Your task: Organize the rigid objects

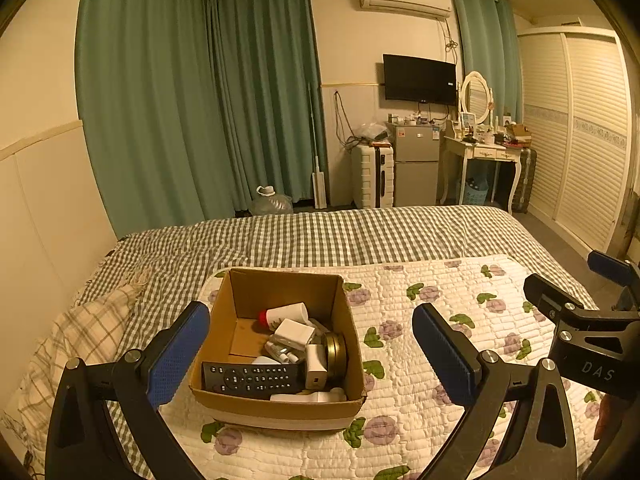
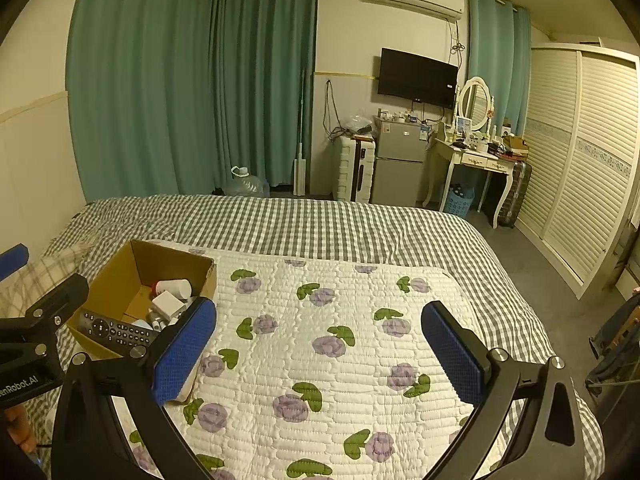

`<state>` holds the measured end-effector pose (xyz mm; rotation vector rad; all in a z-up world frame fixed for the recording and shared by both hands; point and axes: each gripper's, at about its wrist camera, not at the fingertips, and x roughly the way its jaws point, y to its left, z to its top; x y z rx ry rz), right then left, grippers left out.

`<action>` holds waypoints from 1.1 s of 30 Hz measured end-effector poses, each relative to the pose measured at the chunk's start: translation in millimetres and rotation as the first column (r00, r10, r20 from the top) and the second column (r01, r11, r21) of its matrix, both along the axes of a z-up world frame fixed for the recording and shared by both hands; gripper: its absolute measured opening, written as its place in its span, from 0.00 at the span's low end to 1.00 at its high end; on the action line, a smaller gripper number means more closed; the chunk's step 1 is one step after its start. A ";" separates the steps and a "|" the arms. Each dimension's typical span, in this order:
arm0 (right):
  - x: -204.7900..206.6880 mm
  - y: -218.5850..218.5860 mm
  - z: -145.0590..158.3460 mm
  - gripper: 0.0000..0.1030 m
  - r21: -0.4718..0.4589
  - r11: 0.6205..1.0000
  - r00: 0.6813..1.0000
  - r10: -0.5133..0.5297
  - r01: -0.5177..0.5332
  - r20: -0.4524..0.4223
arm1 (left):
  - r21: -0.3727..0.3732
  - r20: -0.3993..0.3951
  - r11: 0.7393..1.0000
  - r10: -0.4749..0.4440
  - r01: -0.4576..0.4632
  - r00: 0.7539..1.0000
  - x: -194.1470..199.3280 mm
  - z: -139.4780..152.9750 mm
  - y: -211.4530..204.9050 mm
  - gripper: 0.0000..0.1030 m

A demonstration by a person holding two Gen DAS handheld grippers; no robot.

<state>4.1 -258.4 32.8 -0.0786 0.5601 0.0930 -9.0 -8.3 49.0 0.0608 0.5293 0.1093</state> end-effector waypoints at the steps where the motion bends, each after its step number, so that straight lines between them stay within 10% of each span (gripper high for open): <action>1: 0.0 0.3 0.2 1.00 0.000 1.000 1.000 0.001 -0.001 0.001 | 0.000 0.000 1.000 0.001 -0.001 1.000 -0.1 0.0 0.0 1.00; 33: 2.3 4.3 -6.1 1.00 -0.004 1.000 1.000 0.002 -0.002 -0.018 | 0.011 0.000 1.000 -0.001 0.001 1.000 -0.6 -0.8 -0.3 1.00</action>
